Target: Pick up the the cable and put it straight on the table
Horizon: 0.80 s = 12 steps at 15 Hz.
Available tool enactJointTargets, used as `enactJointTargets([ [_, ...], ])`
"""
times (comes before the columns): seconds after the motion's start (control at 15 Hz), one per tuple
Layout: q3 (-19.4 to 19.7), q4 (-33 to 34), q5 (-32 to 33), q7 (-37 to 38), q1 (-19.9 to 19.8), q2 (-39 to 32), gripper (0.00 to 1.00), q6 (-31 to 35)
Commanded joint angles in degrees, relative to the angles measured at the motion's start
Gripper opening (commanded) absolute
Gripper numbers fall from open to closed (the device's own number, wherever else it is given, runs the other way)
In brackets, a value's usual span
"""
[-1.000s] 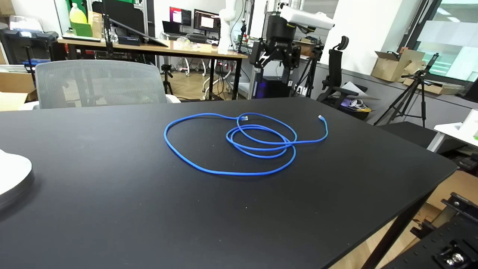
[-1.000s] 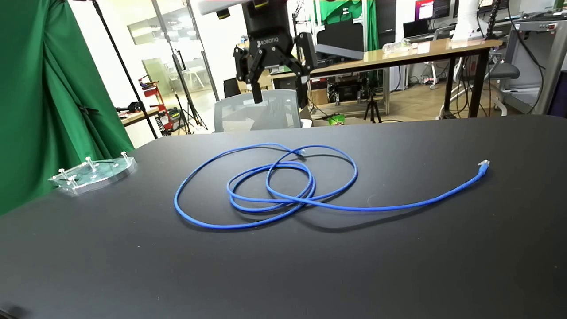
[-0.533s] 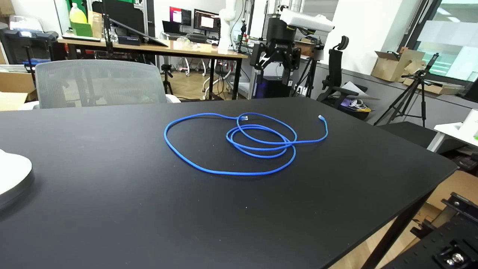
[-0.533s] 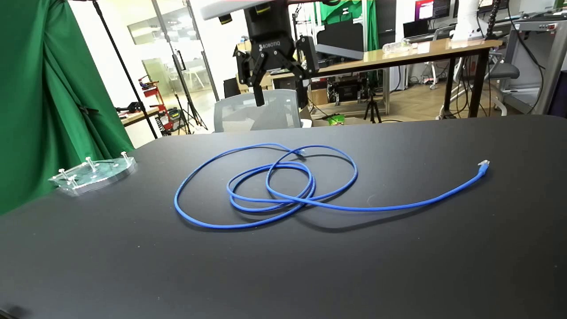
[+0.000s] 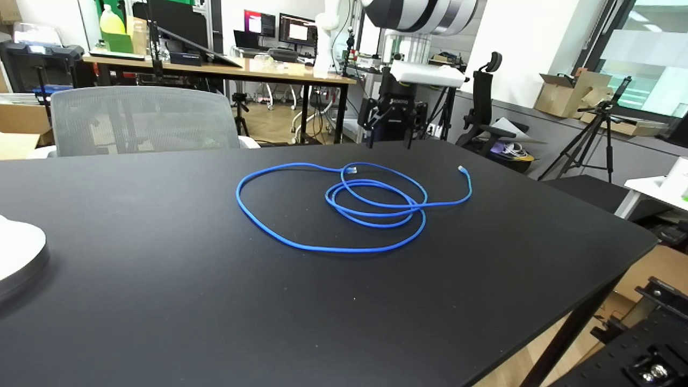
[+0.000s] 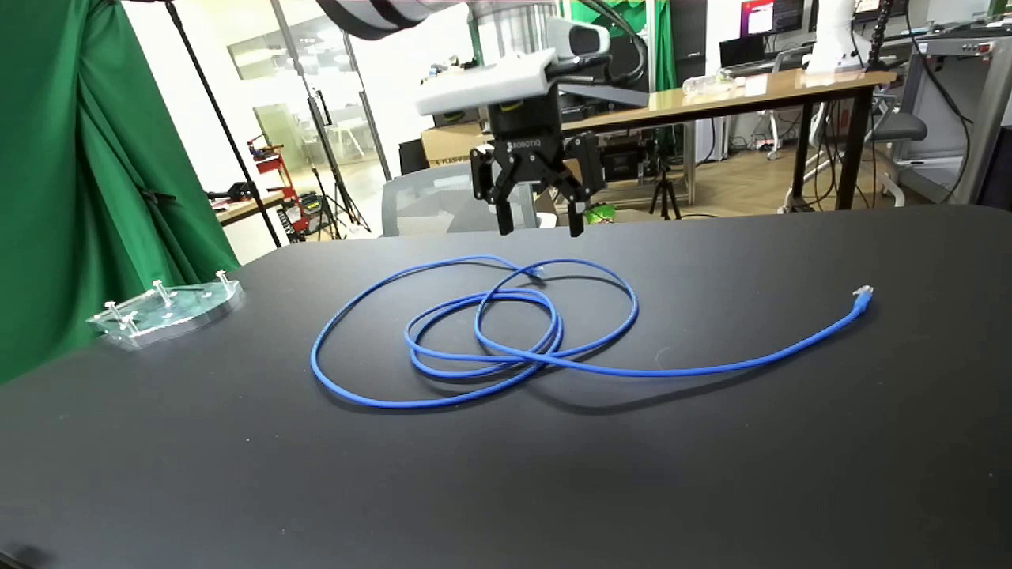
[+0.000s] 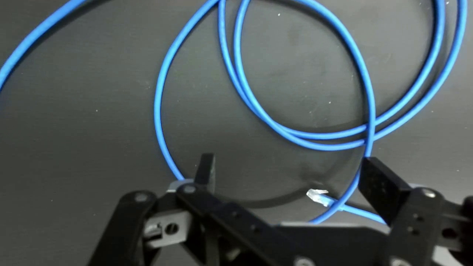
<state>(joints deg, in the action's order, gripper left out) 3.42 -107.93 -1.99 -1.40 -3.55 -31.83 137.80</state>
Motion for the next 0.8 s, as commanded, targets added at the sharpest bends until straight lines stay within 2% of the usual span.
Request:
enactJointTargets([
  [0.0,-0.1,7.5,0.4,2.3,0.4,-6.6,1.00,-2.2],
  [0.73,-2.2,18.4,0.1,1.8,2.7,-15.5,1.00,-5.6],
])
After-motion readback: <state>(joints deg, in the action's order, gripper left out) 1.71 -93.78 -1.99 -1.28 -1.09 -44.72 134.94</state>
